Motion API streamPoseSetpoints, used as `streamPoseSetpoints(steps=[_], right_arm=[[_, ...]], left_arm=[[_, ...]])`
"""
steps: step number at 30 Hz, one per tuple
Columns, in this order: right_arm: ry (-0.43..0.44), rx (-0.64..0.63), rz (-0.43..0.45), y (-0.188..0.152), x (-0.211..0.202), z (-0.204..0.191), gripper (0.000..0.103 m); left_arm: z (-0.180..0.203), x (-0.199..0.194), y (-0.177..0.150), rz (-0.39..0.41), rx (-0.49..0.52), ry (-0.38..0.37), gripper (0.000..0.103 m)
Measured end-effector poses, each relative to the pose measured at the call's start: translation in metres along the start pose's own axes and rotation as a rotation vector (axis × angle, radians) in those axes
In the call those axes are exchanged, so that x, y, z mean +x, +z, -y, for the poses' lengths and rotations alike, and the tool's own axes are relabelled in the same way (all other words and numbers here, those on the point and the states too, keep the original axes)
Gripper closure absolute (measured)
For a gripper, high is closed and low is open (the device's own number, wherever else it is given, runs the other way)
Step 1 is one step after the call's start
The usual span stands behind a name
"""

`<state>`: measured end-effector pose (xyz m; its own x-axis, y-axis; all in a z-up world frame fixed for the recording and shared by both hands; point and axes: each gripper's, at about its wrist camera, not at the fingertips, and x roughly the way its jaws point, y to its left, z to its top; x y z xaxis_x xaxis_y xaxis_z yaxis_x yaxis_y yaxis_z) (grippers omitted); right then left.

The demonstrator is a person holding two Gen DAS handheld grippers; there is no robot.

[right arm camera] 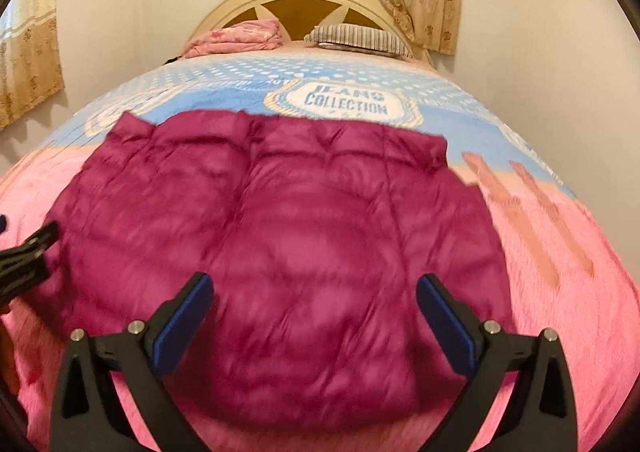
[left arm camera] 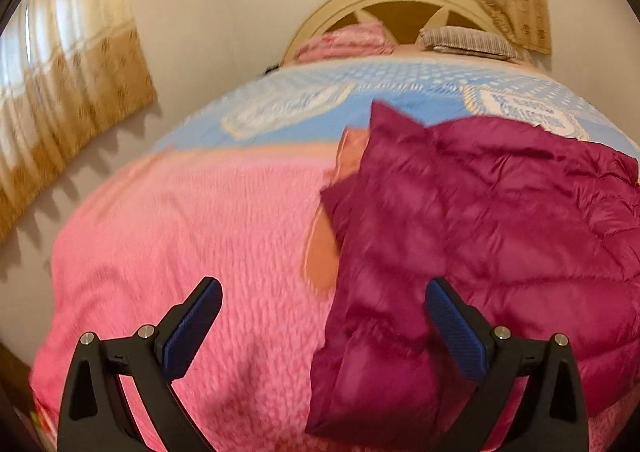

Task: Fold large clothes

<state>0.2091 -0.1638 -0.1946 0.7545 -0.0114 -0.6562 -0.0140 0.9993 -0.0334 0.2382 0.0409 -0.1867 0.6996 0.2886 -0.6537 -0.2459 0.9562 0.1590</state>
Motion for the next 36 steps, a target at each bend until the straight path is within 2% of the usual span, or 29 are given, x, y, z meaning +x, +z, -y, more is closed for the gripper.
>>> streamPoseSetpoints(steps=[2, 8, 14, 16, 18, 20, 23, 25, 28, 36], right_arm=[[0.0, -0.023, -0.003, -0.011, 0.0, -0.006, 0.0], [-0.022, -0.053, -0.068, -0.027, 0.028, -0.009, 0.0], [-0.063, -0.102, -0.048, -0.033, 0.029, -0.016, 0.0], [-0.069, -0.104, -0.033, -0.036, 0.029, -0.018, 0.0], [-0.072, -0.103, -0.028, -0.037, 0.028, -0.019, 0.0], [-0.068, -0.098, -0.027, -0.038, 0.028, -0.018, 0.0], [-0.059, -0.089, -0.027, -0.039, 0.027, -0.017, 0.0], [-0.064, -0.093, -0.025, -0.04, 0.027, -0.017, 0.0], [-0.071, -0.097, -0.029, -0.04, 0.026, -0.02, 0.0], [-0.121, -0.115, -0.053, -0.035, 0.026, -0.028, 0.001]], left_arm=[[-0.001, 0.007, -0.007, -0.041, -0.027, -0.026, 0.001], [0.006, 0.015, -0.02, -0.066, -0.03, -0.073, 0.001], [0.009, 0.02, -0.029, -0.055, -0.048, -0.128, 0.004], [0.01, 0.019, -0.03, -0.056, -0.052, -0.184, 0.023], [0.014, 0.017, -0.031, -0.054, -0.046, -0.236, 0.038], [0.017, 0.016, -0.031, -0.053, -0.037, -0.247, 0.042], [0.019, 0.014, -0.03, -0.056, -0.033, -0.286, 0.059], [0.023, 0.008, -0.029, -0.043, 0.002, -0.286, 0.078], [0.027, 0.002, -0.027, -0.031, 0.032, -0.268, 0.086], [0.025, -0.009, -0.025, -0.003, 0.062, -0.226, 0.09]])
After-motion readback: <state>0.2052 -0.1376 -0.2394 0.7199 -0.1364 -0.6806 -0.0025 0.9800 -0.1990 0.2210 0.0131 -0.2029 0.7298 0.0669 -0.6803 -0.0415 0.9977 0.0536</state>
